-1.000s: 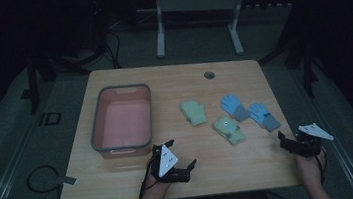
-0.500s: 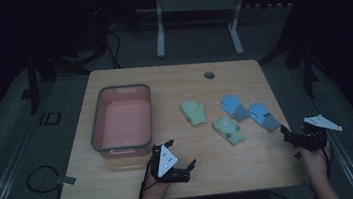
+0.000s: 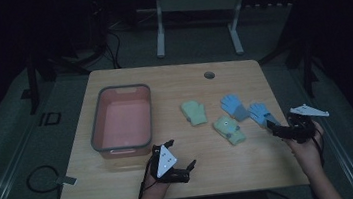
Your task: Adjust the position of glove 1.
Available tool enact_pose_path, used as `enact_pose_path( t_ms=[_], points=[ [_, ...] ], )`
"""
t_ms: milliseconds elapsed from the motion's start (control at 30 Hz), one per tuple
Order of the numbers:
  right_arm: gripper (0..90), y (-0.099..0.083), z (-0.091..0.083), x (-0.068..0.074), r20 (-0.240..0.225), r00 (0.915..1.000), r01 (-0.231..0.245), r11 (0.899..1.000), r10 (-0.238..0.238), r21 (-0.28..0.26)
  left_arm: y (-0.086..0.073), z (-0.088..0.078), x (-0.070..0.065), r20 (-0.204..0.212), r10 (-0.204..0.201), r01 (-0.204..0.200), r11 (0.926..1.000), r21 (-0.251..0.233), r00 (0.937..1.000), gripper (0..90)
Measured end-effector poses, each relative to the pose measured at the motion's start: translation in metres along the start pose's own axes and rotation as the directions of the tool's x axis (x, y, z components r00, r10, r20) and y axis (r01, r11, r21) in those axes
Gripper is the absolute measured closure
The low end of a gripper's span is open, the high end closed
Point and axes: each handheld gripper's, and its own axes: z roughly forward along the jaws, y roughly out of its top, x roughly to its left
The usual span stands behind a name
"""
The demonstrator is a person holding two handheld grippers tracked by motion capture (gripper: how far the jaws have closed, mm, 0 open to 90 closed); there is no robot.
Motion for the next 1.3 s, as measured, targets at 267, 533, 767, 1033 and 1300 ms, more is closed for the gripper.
enact_pose_path(
  t_ms=[267, 533, 767, 1033, 1300],
  points=[
    [12.0, 0.02, 0.005, 0.017, -0.043, 0.9986, 0.03, 1.0, -0.03, -0.002, 0.0, -0.001, 0.001, -0.001, -0.003, 0.003, 1.0, -0.006, 1.0, 1.5],
    [15.7, 0.037, 0.013, 0.032, -0.063, 0.9955, 0.071, 0.997, -0.07, 0.005, 0.0, -0.001, 0.001, 0.002, -0.004, 0.004, 1.0, -0.006, 1.0, 1.5],
    [21.2, 0.053, 0.021, 0.044, -0.099, 0.9906, 0.094, 0.996, -0.094, -0.006, 0.0, -0.001, 0.001, 0.002, -0.008, 0.008, 0.9999, -0.008, 1.0, 1.5],
    [22.8, 0.065, 0.031, 0.061, -0.134, 0.9839, 0.119, 0.993, -0.119, -0.007, 0.0, -0.001, 0.001, 0.004, -0.007, 0.007, 0.9999, -0.007, 1.0, 1.5],
    [25.7, 0.069, 0.045, 0.083, -0.176, 0.9717, 0.16, 0.987, -0.157, 0.0, 0.0, -0.001, 0.002, 0.006, -0.012, 0.012, 0.9999, -0.007, 0.9999, 1.5]
  ],
)
